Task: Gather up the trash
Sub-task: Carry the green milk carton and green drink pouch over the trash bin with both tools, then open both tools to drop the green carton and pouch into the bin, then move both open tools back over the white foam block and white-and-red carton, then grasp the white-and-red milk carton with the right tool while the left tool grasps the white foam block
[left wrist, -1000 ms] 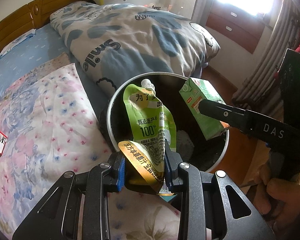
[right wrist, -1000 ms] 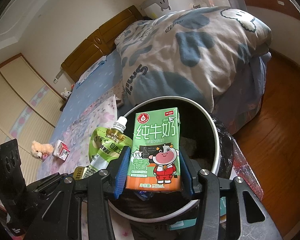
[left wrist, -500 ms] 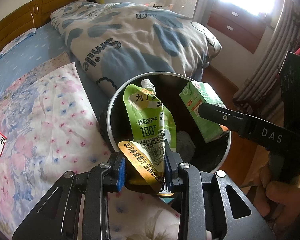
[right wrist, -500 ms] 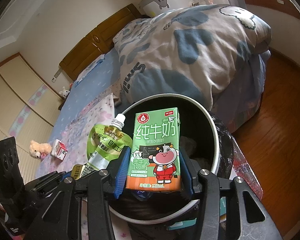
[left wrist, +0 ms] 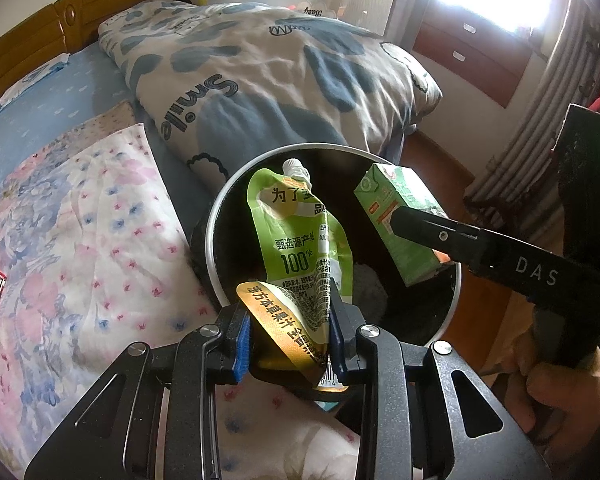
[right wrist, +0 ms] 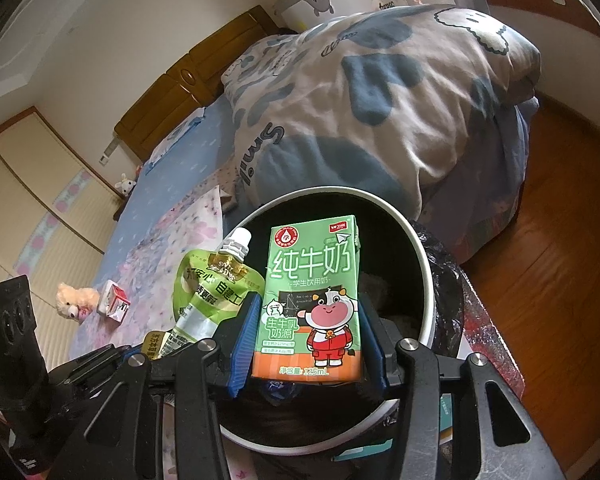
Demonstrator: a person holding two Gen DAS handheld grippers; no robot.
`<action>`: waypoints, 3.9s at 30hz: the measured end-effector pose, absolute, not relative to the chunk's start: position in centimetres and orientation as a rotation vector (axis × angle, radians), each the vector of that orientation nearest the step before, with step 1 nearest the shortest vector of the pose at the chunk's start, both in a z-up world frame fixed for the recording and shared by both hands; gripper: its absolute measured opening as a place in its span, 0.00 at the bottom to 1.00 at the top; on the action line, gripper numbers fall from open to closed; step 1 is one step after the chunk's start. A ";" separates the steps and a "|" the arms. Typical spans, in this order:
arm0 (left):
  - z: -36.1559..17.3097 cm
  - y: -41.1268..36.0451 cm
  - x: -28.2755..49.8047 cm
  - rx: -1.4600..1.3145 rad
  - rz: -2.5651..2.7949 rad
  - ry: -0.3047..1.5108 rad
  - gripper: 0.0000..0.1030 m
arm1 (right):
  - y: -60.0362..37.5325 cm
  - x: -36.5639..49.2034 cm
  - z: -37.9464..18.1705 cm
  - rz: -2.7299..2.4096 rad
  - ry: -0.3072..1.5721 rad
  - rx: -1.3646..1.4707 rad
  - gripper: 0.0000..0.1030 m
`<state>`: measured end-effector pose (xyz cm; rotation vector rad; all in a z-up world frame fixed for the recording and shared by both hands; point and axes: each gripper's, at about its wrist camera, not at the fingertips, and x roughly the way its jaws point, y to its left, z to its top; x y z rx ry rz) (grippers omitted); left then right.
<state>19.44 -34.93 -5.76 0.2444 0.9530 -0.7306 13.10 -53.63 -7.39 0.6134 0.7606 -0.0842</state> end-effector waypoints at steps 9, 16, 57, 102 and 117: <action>-4.5 -33.4 19.1 0.181 -0.719 0.916 0.65 | -53.9 13.1 -7.3 -0.095 0.761 0.643 0.51; -4.7 -29.1 18.5 0.119 -0.675 0.915 0.66 | -52.7 12.2 -6.2 -0.101 0.722 0.646 0.73; -9.4 1.9 21.1 -0.178 -0.129 0.965 0.67 | -26.8 19.9 -7.0 0.327 0.806 0.270 0.90; -10.4 0.4 39.7 0.012 -0.116 0.949 0.75 | -22.7 31.3 -9.5 0.373 0.896 0.175 0.50; -9.9 -1.2 35.3 0.027 -0.200 0.947 0.43 | -25.2 27.4 -9.4 0.298 0.894 0.202 0.55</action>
